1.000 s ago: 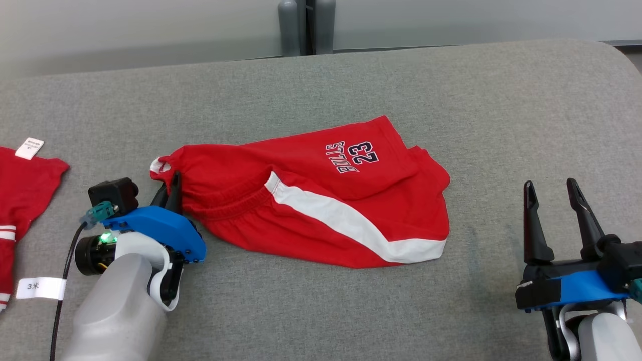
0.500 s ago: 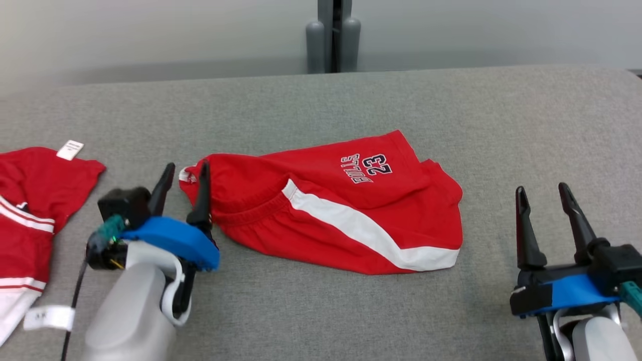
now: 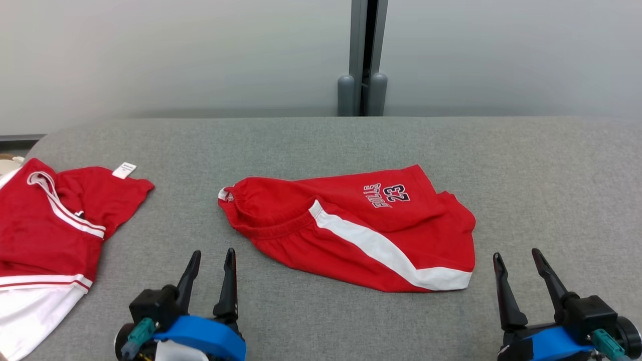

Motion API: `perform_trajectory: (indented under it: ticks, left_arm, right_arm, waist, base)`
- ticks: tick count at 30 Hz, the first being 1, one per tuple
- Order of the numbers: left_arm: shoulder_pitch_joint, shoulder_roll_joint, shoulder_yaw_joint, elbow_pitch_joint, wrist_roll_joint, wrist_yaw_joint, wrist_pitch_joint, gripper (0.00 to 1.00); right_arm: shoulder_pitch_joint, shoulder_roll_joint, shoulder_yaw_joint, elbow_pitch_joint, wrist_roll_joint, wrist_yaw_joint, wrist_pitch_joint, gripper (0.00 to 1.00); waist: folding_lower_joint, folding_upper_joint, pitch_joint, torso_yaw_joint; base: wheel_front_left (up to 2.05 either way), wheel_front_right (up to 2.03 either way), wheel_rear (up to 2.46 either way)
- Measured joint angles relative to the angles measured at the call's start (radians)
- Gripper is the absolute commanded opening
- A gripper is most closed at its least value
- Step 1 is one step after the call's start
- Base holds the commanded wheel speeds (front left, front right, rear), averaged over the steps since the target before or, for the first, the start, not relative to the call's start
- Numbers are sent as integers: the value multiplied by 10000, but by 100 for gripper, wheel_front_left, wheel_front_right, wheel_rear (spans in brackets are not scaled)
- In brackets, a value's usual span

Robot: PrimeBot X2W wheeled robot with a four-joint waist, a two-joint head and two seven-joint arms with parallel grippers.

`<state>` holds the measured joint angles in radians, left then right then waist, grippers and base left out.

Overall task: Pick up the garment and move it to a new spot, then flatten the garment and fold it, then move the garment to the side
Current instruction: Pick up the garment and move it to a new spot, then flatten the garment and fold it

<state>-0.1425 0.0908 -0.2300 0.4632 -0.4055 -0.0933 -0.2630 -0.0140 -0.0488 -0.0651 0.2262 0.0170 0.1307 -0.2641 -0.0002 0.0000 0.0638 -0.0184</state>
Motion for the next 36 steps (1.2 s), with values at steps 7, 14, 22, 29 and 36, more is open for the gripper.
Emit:
perform_trajectory:
  ticks: [7, 14, 22, 29, 36]
  left_arm:
    - [796, -236, 259, -280, 451, -59, 2, 100]
    - [893, -318, 320, -284, 543, -121, 0, 100]
    - [908, -349, 376, -326, 717, -150, 0, 100]
    - [908, -368, 389, -311, 884, -157, 0, 100]
    - [542, -349, 88, -290, 1498, -132, 0, 100]
  right_arm:
    - [196, -2, 136, 261, 280, 0, 0, 100]
    - [208, 0, 211, 416, 288, 0, 0, 100]
    - [187, -2, 209, 474, 286, 0, 0, 100]
    - [144, 0, 171, 510, 288, 0, 0, 100]
    - [-66, 0, 159, 476, 288, 0, 0, 100]
  waist:
    - [0, 0, -413, 122]
    - [0, 0, -552, 165]
    - [1, 0, -523, 175]
    - [1, 0, -446, 158]
    - [2, 0, -146, 48]
  base:
    - [0, 0, 0]
    - [0, 0, 0]
    - [0, 0, 0]
    - [0, 0, 0]
    - [0, 0, 0]
